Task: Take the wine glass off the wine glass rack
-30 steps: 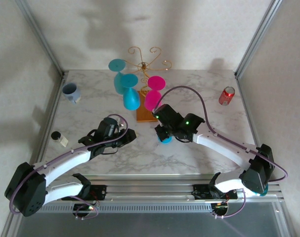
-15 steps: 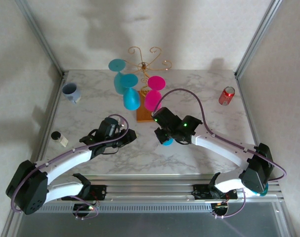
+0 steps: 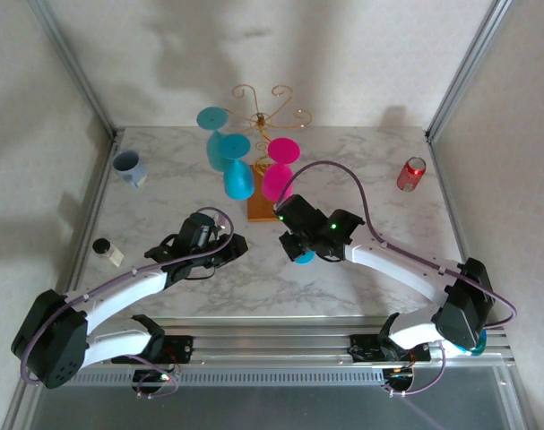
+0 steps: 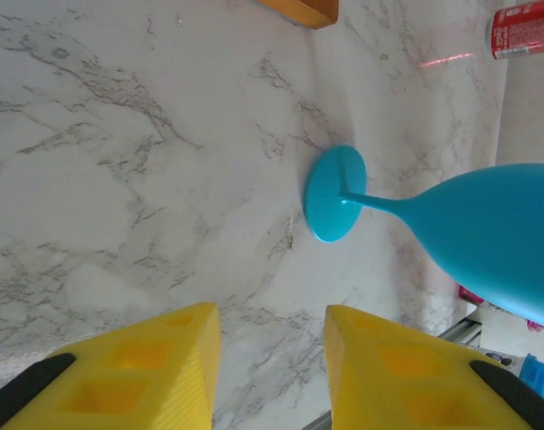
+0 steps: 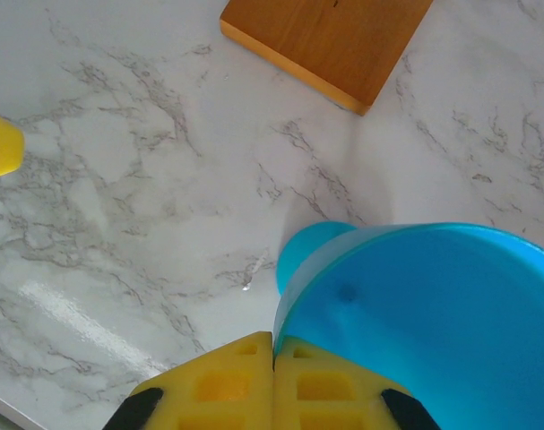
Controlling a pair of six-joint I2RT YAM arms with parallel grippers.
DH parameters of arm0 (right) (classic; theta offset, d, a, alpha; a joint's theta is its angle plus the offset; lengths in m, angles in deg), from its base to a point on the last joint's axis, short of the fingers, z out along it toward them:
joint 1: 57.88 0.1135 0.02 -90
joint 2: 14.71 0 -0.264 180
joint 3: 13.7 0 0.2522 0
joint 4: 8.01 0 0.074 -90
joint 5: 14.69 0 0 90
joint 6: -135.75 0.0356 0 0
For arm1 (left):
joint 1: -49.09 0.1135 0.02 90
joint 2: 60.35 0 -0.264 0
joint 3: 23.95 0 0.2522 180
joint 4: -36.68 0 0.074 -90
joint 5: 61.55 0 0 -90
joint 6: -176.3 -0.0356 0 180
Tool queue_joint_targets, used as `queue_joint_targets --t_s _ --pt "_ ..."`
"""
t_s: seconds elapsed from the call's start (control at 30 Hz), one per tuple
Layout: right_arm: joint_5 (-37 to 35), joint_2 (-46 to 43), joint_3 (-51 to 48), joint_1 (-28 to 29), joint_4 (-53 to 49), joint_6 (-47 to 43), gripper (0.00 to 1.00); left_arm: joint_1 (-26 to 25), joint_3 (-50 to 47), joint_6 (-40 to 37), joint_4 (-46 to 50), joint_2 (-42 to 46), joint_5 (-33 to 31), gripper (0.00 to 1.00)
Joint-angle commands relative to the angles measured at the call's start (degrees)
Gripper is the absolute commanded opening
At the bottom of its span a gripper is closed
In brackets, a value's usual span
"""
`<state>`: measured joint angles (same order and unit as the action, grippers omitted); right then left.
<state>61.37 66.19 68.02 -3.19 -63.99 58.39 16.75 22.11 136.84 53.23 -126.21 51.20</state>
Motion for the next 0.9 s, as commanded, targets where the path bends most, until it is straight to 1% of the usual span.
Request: queue_joint_targets --t_s 0.0,0.07,0.13,0.5,0.6,0.87 --pt "-0.6 1.0 -0.2 0.6 0.3 -0.8 0.00 0.7 0.0 -0.8 -0.9 -0.4 0.5 0.35" --pt "-0.5 1.1 -0.2 0.6 0.4 -0.6 0.00 0.7 0.1 -0.8 -0.9 -0.4 0.5 0.35" --pt "-0.6 1.2 -0.3 0.6 0.4 -0.6 0.03 0.7 0.1 -0.8 -0.9 -0.5 0.5 0.35" --pt "-1.5 -0.3 -0.6 0.5 -0.5 -0.4 0.29 0.7 0.1 -0.9 -1.1 -0.8 0.6 0.34" --pt "-1.7 -0.7 -0.5 0.5 -0.8 -0.4 0.34 0.8 0.1 -0.9 -1.0 -0.8 0.8 0.34" --pt "-3.0 -2.8 -0.1 0.5 -1.6 -0.4 0.42 0.7 0.5 -0.9 -1.0 -0.8 0.9 0.34"
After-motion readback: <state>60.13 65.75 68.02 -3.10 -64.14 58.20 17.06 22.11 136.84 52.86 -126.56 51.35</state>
